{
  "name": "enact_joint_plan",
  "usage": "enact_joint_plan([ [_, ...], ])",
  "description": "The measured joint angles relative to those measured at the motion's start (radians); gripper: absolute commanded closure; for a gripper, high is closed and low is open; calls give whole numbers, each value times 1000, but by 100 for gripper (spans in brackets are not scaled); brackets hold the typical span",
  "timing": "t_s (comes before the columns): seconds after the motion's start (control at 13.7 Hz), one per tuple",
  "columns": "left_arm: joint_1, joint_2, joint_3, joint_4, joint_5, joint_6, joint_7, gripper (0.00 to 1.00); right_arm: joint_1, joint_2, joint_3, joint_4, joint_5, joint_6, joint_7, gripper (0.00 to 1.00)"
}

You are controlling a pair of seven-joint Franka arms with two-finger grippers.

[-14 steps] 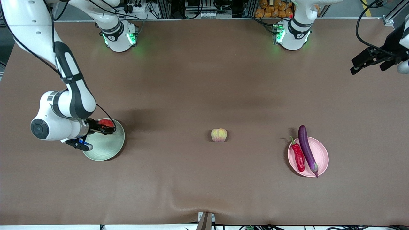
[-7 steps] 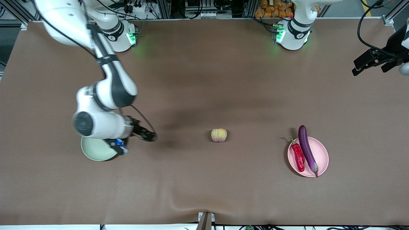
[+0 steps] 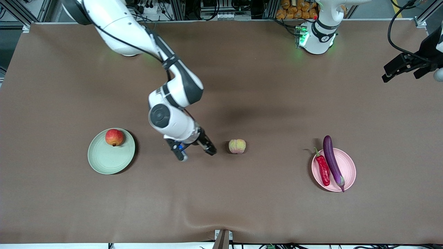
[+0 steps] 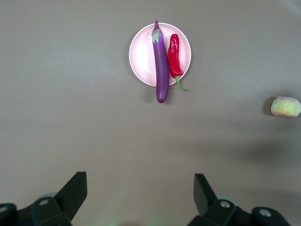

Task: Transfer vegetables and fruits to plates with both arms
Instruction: 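Release the pomegranate and grasp the yellow-green apple with the right gripper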

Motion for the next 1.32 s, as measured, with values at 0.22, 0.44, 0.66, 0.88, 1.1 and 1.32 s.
enact_joint_plan([
  [0.22, 0, 0, 1, 13, 0, 3, 0, 0, 51, 70, -3, 66, 0, 66, 54, 0],
  [0.44, 1, 0, 1, 20, 0, 3, 0, 0, 84, 137, -13, 96, 0, 151, 64, 0],
  [0.66, 5, 0, 2, 20, 0, 3, 0, 0, 116, 184, -33, 112, 0, 202, 73, 0],
  [0.88, 6, 0, 2, 20, 0, 3, 0, 0, 124, 209, -36, 124, 0, 248, 91, 0],
  [1.1, 7, 0, 2, 20, 0, 3, 0, 0, 142, 250, -37, 137, 0, 271, 102, 11],
  [1.32, 8, 0, 2, 20, 0, -2, 0, 0, 165, 280, -48, 152, 0, 288, 112, 100],
])
